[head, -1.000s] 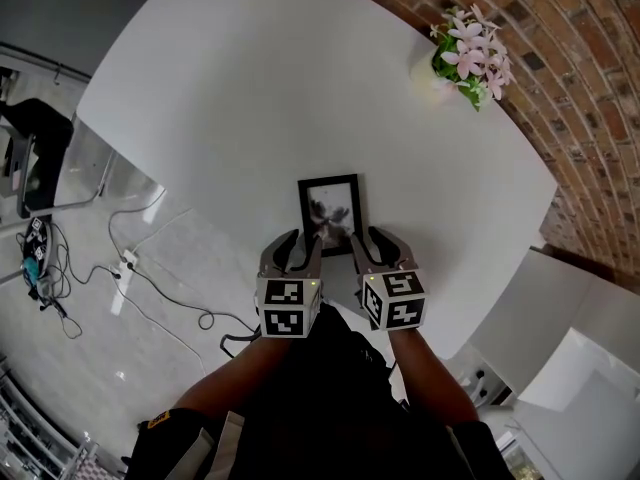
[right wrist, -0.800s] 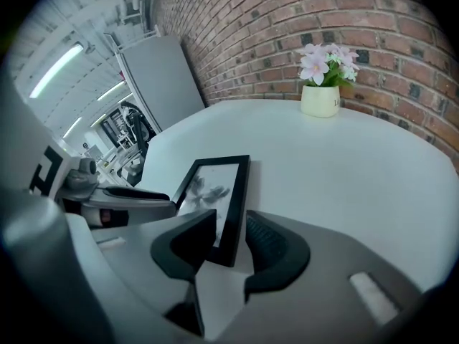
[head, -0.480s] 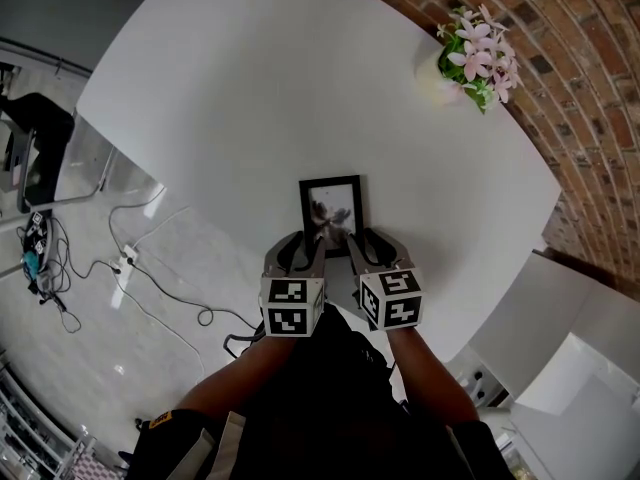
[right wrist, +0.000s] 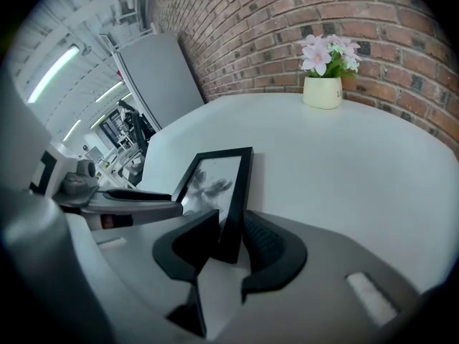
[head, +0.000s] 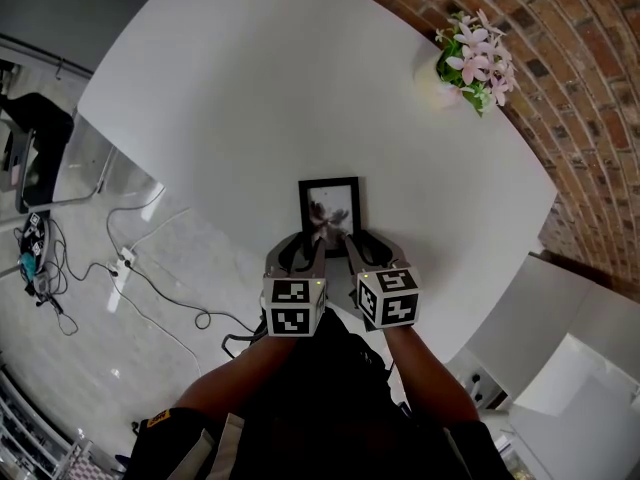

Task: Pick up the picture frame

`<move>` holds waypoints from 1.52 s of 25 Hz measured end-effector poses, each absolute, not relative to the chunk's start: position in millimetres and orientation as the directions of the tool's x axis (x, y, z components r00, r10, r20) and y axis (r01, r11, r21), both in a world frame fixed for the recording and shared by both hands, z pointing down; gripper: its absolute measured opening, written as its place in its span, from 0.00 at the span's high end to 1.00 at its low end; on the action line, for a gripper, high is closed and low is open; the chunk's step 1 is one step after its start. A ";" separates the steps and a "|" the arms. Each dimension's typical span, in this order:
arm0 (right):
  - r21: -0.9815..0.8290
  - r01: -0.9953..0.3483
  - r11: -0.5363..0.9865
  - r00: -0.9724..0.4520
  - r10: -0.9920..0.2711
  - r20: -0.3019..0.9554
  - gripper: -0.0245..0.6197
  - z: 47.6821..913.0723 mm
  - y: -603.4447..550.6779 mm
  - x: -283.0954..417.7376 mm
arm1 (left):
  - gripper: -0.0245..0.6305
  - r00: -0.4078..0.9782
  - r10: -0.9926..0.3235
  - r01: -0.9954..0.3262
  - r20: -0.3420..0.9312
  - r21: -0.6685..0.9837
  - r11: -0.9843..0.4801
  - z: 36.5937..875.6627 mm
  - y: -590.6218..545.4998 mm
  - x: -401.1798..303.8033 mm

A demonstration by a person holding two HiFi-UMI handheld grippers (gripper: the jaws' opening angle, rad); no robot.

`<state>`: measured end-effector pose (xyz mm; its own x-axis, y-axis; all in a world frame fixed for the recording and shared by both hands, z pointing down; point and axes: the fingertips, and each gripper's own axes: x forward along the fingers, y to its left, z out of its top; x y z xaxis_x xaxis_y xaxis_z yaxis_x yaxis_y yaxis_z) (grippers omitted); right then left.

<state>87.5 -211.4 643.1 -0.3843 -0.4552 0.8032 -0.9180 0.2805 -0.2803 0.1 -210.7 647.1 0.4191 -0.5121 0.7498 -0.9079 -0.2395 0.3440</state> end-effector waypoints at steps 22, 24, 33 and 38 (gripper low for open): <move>-0.217 -0.933 0.286 -0.350 -0.591 0.727 0.84 569.0 -212.3 85.1 | 0.83 0.414 -0.643 -0.910 0.645 0.322 -0.263 578.2 -217.4 -10.2; -0.209 -0.933 0.295 -0.352 -0.612 0.708 0.84 551.9 -208.5 84.8 | 0.83 0.413 -0.662 -0.910 0.626 0.319 -0.266 561.6 -213.7 -10.5; -0.185 -0.925 0.333 -0.374 -0.698 0.611 0.84 478.2 -178.7 83.7 | 0.83 0.398 -0.743 -0.913 0.537 0.312 -0.263 486.5 -183.5 -10.2; -0.160 -0.920 0.357 -0.382 -0.728 0.569 0.84 448.1 -154.7 86.4 | 0.83 0.372 -0.785 -0.922 0.495 0.296 -0.251 456.7 -157.4 -8.0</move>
